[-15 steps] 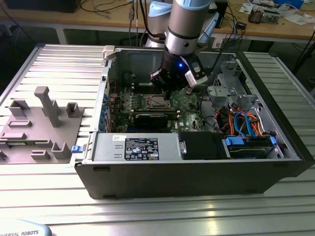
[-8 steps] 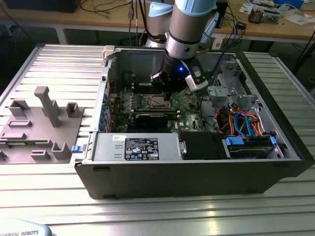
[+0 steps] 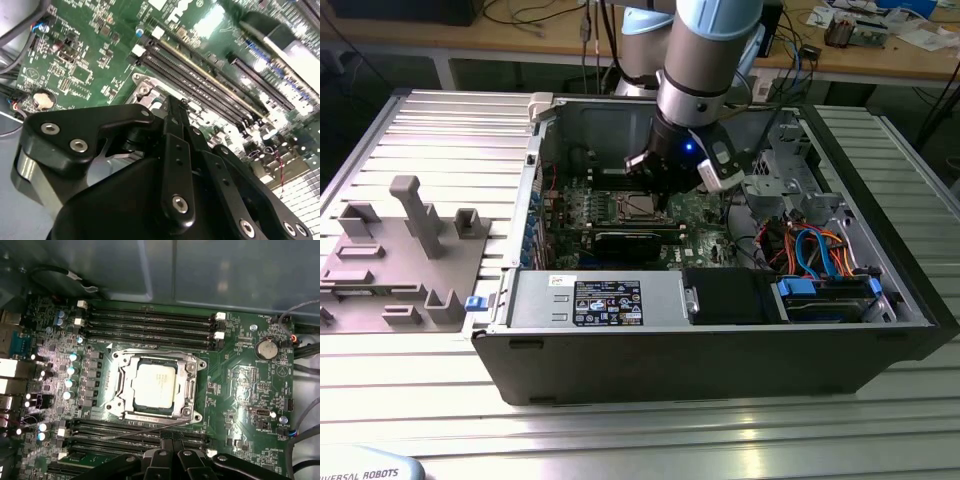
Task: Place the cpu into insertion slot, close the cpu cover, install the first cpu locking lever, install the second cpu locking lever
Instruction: 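Install the second cpu locking lever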
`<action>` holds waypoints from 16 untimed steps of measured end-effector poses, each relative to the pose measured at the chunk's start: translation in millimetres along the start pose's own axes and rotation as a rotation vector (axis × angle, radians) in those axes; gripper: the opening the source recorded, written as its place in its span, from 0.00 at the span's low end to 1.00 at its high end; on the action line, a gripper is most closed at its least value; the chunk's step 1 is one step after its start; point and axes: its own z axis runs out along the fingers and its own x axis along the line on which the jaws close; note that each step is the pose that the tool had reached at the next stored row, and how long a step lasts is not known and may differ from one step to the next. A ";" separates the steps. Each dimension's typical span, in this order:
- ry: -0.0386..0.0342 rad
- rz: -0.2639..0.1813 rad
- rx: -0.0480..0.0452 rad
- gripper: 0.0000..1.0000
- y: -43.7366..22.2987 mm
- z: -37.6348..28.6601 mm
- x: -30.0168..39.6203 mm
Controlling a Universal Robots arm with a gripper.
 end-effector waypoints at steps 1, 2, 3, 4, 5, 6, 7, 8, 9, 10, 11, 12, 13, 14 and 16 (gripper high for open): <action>0.0000 0.000 -0.0004 0.11 -0.8 0.2 0.1; -0.0001 0.000 -0.0016 0.11 -2.2 0.7 0.3; -0.0002 0.000 -0.0025 0.11 -2.6 1.2 0.6; -0.0005 0.000 -0.0053 0.11 -2.6 2.0 1.7; -0.0008 0.000 -0.0075 0.11 -2.6 2.8 2.5; -0.0008 0.000 -0.0079 0.11 -2.6 3.6 2.9; -0.0008 0.000 -0.0079 0.11 -2.4 4.5 3.5; -0.0008 0.000 -0.0080 0.11 -2.2 5.6 4.6; -0.0008 0.000 -0.0081 0.11 -2.1 6.3 5.7; -0.0009 -0.001 -0.0092 0.11 -1.9 7.1 8.3; -0.0010 -0.001 -0.0107 0.11 -1.7 7.7 11.3; -0.0012 -0.001 -0.0126 0.11 -1.4 8.3 14.2; -0.0014 -0.001 -0.0146 0.11 -1.2 9.0 16.9; -0.0017 -0.001 -0.0166 0.11 -1.0 9.8 19.3; -0.0020 -0.001 -0.0190 0.11 -0.7 11.5 23.0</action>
